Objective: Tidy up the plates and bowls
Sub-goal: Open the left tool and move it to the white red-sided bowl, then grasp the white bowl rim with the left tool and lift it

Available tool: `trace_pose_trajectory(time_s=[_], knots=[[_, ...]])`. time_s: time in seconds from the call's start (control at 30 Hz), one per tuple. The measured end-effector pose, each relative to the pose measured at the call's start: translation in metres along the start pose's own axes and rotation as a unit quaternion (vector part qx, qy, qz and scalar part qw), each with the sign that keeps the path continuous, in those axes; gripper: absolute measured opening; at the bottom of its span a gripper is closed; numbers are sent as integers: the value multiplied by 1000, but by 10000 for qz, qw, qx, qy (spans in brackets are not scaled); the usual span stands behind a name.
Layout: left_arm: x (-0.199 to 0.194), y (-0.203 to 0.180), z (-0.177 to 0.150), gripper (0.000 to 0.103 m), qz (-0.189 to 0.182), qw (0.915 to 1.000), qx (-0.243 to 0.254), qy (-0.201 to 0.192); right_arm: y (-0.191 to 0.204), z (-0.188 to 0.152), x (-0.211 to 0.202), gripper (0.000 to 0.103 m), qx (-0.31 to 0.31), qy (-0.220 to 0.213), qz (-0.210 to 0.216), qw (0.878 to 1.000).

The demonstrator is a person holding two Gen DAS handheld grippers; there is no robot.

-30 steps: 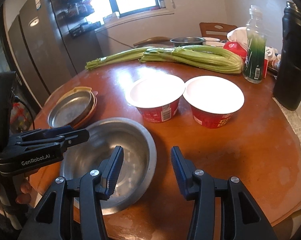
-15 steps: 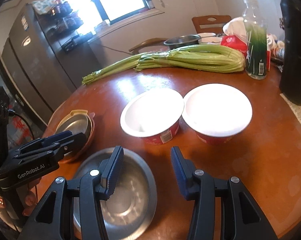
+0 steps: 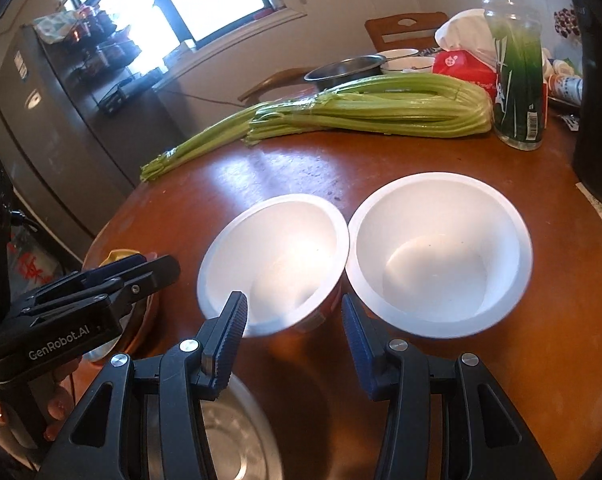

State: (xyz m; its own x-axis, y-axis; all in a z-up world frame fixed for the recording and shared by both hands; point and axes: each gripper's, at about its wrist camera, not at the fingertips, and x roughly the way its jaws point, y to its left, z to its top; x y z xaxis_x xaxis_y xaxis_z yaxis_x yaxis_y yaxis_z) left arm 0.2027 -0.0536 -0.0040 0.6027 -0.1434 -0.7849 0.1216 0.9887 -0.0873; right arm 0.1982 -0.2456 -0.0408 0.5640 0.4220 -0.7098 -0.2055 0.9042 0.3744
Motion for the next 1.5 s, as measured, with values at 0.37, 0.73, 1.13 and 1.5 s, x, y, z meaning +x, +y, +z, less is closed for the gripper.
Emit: trace_pose_trajectory(time_s=[0.37, 0.73, 1.13, 1.5], knots=[[31, -1, 9, 50, -262, 9994, -104, 223, -1, 8, 15, 51, -224, -28, 18, 9997], [48, -8, 6, 43, -604, 9973, -93, 415, 7, 7, 25, 49, -486, 10, -8, 9988], [34, -12, 7, 35, -683, 9974, -37, 219, 20, 8, 16, 47, -720, -134, -24, 9973], [5, -10, 6, 36, -592, 9982, -55, -15, 35, 9, -5, 47, -897, -293, 8, 9955]])
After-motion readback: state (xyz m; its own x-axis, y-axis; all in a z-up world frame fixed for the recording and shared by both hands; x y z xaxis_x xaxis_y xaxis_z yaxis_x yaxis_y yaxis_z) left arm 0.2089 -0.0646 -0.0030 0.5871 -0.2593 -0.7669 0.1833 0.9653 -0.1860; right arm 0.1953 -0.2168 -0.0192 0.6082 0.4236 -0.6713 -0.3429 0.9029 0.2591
